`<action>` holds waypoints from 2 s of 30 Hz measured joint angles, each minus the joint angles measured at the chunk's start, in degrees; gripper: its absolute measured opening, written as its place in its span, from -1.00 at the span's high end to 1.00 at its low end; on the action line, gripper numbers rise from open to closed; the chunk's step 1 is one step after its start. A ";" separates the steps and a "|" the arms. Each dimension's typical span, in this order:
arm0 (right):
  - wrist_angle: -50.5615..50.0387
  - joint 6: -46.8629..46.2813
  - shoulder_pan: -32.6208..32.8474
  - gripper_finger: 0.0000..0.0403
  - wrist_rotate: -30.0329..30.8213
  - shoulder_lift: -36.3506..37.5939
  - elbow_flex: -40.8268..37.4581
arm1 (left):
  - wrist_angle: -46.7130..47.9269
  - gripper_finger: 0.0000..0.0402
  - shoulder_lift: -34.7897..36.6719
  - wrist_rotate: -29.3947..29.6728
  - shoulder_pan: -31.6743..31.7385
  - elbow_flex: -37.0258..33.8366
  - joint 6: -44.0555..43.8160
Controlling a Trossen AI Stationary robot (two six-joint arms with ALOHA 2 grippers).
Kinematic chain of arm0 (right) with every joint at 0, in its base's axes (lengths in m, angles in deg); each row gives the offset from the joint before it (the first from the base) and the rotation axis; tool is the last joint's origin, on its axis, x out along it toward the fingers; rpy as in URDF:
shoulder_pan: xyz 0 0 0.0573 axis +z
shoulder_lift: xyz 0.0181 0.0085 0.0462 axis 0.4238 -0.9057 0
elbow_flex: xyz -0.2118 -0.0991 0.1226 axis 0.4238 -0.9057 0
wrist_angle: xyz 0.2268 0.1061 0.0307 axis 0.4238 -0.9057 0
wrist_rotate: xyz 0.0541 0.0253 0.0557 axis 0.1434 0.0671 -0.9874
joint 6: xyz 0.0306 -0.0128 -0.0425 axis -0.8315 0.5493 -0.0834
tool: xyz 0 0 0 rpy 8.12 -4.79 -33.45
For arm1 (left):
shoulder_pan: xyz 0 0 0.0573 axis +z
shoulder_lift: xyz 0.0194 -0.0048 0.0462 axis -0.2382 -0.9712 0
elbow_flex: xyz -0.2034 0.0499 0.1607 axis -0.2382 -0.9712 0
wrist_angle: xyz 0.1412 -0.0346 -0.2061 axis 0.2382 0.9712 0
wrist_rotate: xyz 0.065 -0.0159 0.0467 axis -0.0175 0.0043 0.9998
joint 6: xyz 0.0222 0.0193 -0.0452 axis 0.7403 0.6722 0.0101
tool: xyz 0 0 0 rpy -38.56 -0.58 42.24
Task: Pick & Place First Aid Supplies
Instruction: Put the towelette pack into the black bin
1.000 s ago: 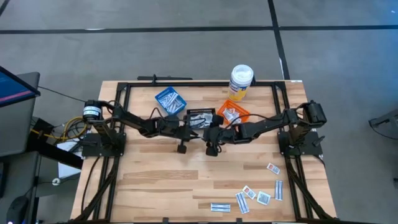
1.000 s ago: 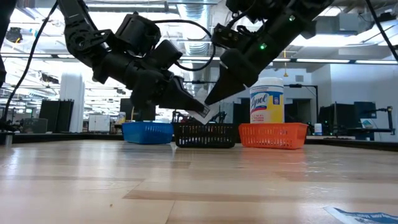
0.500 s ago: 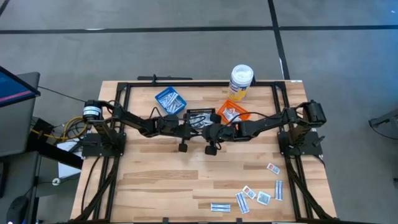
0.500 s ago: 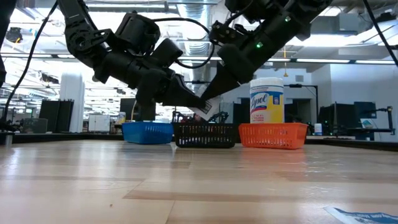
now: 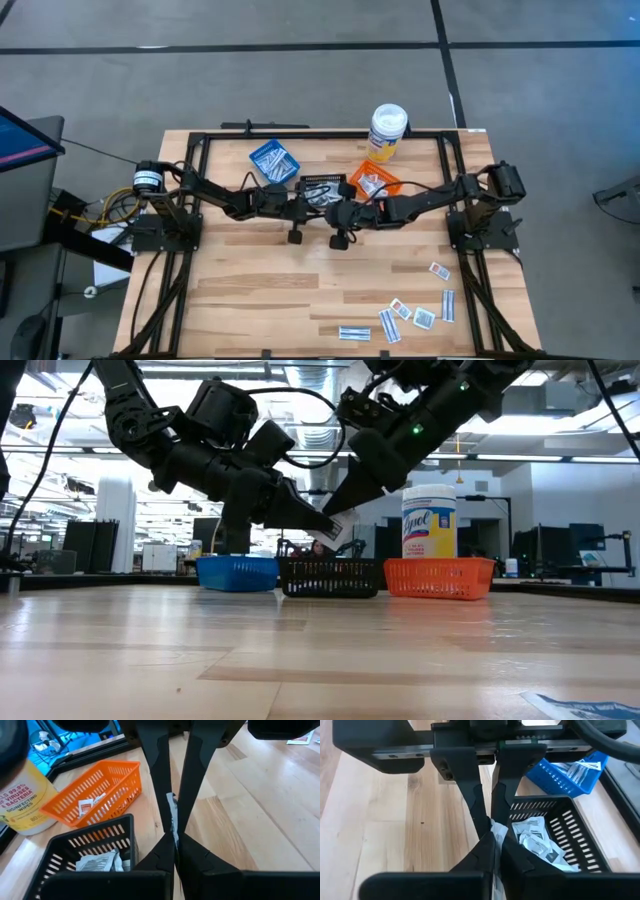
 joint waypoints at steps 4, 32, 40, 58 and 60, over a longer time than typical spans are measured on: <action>-0.46 0.73 0.47 0.94 1.64 0.00 0.00 | 0.16 0.95 0.00 -0.20 -0.04 0.00 0.00; -6.07 0.01 0.27 0.96 0.01 0.11 -0.09 | 0.38 0.96 -0.04 -0.19 -0.02 -0.13 0.00; -5.75 0.91 0.36 0.94 -1.90 0.11 -0.09 | 0.46 0.95 -0.04 -0.24 -0.04 -0.13 0.00; -1.50 1.09 0.04 0.93 -0.68 0.09 -0.07 | 0.25 0.95 -0.04 -0.18 0.00 -0.11 0.00; -1.52 1.09 -0.03 0.95 -0.86 0.09 -0.07 | 0.29 0.96 -0.04 -0.15 -0.02 -0.11 0.00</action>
